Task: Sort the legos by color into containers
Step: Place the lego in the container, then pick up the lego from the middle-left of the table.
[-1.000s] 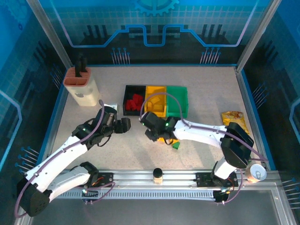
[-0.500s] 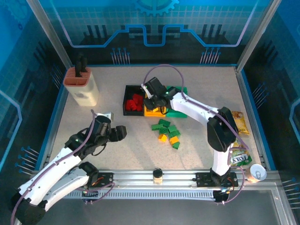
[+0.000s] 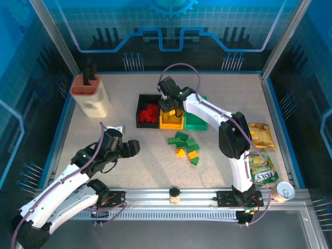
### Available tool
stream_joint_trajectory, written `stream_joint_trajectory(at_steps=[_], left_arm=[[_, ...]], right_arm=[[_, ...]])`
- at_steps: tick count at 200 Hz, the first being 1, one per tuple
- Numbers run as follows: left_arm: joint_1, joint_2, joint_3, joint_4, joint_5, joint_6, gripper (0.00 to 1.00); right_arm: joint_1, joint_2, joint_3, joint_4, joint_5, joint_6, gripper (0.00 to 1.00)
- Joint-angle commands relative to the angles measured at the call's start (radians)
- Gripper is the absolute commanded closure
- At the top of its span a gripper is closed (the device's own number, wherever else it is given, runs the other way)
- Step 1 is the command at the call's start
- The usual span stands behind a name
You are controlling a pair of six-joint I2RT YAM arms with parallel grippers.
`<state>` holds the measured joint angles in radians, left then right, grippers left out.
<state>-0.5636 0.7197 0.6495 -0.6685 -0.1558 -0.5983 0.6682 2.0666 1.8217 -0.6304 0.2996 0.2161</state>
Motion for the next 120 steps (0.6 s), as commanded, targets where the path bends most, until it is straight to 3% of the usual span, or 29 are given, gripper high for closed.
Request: stream_joint_trajectory(at_steps=[1, 52, 120], left_arm=[[-0.016, -0.003, 0.022, -0.005, 0.02, -0.009, 0.27], [-0.084, 0.057, 0.052, 0.018, 0.001, 0.018, 0.27], [-0.201, 0.294, 0.125, 0.122, 0.039, 0.073, 0.25]], right_arm=[[0.01, -0.051, 0.015, 0.002, 0.056, 0.007, 0.24], [0.037, -0.224, -0.159, 0.089, 0.032, 0.006, 0.2], [0.042, -0.507, -0.511, 0.215, -0.015, 0.043, 0.19]])
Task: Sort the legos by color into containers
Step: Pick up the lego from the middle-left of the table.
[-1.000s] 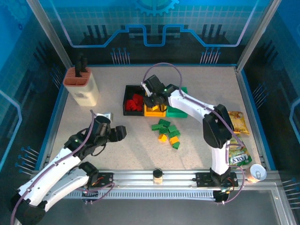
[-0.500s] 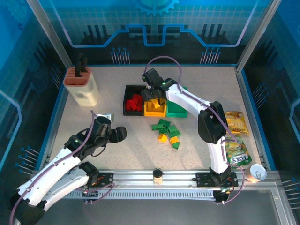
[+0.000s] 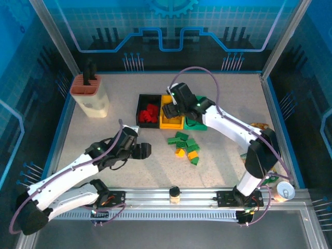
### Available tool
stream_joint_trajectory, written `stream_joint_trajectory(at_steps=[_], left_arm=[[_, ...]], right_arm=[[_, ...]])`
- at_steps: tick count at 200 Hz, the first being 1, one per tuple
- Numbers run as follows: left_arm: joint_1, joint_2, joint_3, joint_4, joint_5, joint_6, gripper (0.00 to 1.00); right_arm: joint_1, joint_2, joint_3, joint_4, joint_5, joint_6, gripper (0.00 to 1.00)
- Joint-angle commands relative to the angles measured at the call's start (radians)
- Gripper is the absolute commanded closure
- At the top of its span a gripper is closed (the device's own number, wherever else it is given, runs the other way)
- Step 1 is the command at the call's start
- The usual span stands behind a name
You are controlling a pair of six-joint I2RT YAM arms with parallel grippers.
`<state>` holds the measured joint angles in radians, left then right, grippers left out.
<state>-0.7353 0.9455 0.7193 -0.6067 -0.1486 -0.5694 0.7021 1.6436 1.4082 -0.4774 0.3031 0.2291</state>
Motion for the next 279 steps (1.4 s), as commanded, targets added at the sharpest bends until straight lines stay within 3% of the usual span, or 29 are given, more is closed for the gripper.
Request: stream_joint_trajectory(at_steps=[1, 137, 244, 279], left_arm=[[-0.03, 0.071, 0.056, 0.062, 0.035, 0.044, 0.25], [-0.203, 0.686, 0.36, 0.137, 0.081, 0.077, 0.27], [-0.214, 0.946, 0.542, 0.078, 0.05, 0.095, 0.32], [-0.217, 0.988, 0.56, 0.05, 0.012, 0.094, 0.4]], right_arm=[[0.008, -0.087, -0.102, 0.063, -0.018, 0.031, 0.19], [-0.077, -0.467, -0.614, 0.118, -0.022, 0.148, 0.19], [-0.13, -0.652, -0.806, 0.109, -0.034, 0.206, 0.19], [-0.136, -0.672, -0.827, 0.112, -0.037, 0.214, 0.19]])
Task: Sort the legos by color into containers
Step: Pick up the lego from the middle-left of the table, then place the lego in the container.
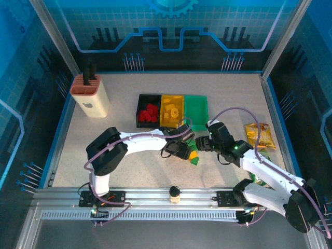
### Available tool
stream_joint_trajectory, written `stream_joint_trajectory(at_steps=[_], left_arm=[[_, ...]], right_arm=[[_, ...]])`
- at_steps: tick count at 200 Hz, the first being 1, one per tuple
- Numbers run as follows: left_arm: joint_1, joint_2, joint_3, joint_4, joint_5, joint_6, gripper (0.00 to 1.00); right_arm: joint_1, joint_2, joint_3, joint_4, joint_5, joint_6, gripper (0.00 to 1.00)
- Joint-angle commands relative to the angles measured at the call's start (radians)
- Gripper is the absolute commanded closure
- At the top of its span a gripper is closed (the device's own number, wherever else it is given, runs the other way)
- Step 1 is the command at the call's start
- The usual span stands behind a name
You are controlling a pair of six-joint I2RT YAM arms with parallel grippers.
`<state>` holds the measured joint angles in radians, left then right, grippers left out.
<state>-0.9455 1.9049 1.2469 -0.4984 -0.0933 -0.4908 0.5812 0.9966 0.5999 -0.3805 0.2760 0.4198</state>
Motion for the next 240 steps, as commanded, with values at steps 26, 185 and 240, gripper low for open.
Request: stream_joint_trajectory(at_steps=[26, 185, 240], left_arm=[[-0.016, 0.043, 0.037, -0.084, -0.096, 0.021, 0.51], [0.195, -0.119, 0.223, -0.168, -0.106, 0.122, 0.68], [0.299, 0.009, 0.408, -0.203, -0.084, 0.151, 0.68]], right_arm=[[-0.02, -0.035, -0.035, 0.026, -0.013, 0.028, 0.19], [-0.024, -0.082, -0.122, 0.054, -0.079, 0.072, 0.2], [-0.024, -0.138, -0.138, 0.018, -0.083, 0.077, 0.2]])
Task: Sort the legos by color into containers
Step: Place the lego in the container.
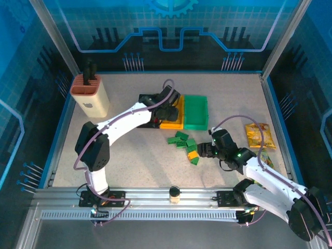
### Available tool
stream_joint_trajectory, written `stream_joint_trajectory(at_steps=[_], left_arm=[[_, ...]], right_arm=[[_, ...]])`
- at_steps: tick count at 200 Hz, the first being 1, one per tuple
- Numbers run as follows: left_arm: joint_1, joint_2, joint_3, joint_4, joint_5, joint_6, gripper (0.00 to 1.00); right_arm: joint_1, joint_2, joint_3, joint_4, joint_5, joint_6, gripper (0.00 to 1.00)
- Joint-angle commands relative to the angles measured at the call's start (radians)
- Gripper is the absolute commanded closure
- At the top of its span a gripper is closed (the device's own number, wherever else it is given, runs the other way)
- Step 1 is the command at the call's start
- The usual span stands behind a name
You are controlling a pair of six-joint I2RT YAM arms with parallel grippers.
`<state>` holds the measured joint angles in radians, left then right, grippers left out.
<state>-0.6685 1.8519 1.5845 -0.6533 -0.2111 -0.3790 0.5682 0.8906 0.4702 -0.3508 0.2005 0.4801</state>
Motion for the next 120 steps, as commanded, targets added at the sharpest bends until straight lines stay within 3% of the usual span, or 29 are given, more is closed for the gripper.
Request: stream_joint_trajectory(at_steps=[1, 37, 43, 51, 56, 79, 120], left_arm=[[0.023, 0.064, 0.074, -0.049, 0.034, 0.041, 0.68], [0.068, 0.147, 0.185, -0.073, 0.05, 0.055, 0.63], [0.074, 0.16, 0.209, -0.084, 0.049, 0.056, 0.56], [0.08, 0.178, 0.245, -0.103, 0.045, 0.058, 0.32], [0.083, 0.186, 0.266, -0.118, 0.039, 0.057, 0.27], [0.083, 0.16, 0.287, -0.115, 0.054, 0.064, 0.25], [0.071, 0.006, 0.134, -0.026, 0.075, 0.049, 0.24]], right_arm=[[-0.011, -0.033, -0.008, -0.013, -0.007, 0.017, 0.2], [-0.01, -0.053, -0.007, -0.032, -0.03, 0.012, 0.2], [-0.009, -0.055, -0.007, -0.034, -0.034, 0.013, 0.2], [-0.008, -0.057, -0.004, -0.039, -0.038, 0.014, 0.2], [-0.008, -0.06, -0.003, -0.042, -0.039, 0.014, 0.2], [-0.003, -0.069, 0.001, -0.053, -0.039, 0.017, 0.2], [0.009, -0.066, 0.003, -0.056, -0.049, 0.013, 0.2]])
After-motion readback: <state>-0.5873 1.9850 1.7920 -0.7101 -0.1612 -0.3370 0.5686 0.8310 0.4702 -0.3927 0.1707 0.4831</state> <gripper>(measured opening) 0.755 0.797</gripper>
